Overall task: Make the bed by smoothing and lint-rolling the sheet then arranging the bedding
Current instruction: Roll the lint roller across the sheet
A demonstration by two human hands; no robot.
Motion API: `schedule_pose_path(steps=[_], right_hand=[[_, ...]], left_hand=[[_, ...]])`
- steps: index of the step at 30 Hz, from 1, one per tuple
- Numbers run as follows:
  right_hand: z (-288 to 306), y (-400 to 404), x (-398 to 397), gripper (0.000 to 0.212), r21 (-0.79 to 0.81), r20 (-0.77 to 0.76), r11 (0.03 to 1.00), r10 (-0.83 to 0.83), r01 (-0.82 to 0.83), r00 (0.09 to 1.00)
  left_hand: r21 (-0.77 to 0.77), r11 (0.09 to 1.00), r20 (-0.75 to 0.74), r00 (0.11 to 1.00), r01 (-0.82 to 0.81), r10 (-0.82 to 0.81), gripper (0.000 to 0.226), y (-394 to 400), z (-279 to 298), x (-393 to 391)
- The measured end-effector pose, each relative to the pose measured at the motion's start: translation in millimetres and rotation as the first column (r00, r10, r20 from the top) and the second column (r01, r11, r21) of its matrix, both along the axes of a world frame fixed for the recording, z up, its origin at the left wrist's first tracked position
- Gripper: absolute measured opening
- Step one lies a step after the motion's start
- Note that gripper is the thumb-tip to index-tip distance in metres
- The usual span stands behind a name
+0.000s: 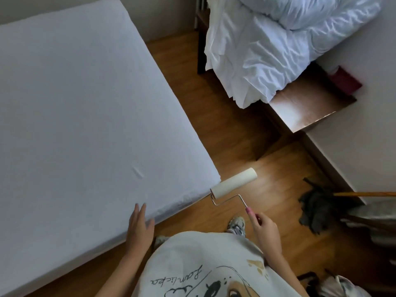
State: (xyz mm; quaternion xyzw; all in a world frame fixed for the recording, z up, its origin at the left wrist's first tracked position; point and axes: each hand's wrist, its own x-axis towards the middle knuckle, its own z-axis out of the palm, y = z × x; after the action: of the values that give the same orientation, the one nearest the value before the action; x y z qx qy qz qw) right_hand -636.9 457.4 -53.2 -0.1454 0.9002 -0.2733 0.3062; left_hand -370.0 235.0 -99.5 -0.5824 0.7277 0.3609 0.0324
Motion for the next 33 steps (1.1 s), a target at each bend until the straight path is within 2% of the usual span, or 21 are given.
schedule_pose_path(steps=[8,15,20,25,33], right_hand=[[5,82,-146,0.038,0.127,-0.024,0.992,0.014,-0.011,1.000],[14,83,-221,0.039,0.068,0.022,0.997,-0.047,0.046,0.999],[13,28,-276,0.028,0.046,0.049,0.998,-0.051,0.048,0.998],[14,-65,-348,0.024,0.029,0.043,0.999,0.025,-0.027,0.999],[29,-249,-439,0.044,-0.114,0.073,0.985,0.137,-0.128,0.988]], left_hand=[[-0.069,0.986,-0.088,0.983,0.153,-0.159,0.057,68,25,-215],[-0.063,0.978,-0.063,0.977,0.200,-0.204,0.056,65,32,-294],[-0.067,0.993,-0.061,0.993,0.099,-0.103,0.054,21,29,-334],[-0.048,0.999,-0.106,0.994,-0.013,0.008,0.055,-49,20,-388],[-0.081,0.996,-0.125,0.992,-0.034,0.023,0.054,-193,48,-483]])
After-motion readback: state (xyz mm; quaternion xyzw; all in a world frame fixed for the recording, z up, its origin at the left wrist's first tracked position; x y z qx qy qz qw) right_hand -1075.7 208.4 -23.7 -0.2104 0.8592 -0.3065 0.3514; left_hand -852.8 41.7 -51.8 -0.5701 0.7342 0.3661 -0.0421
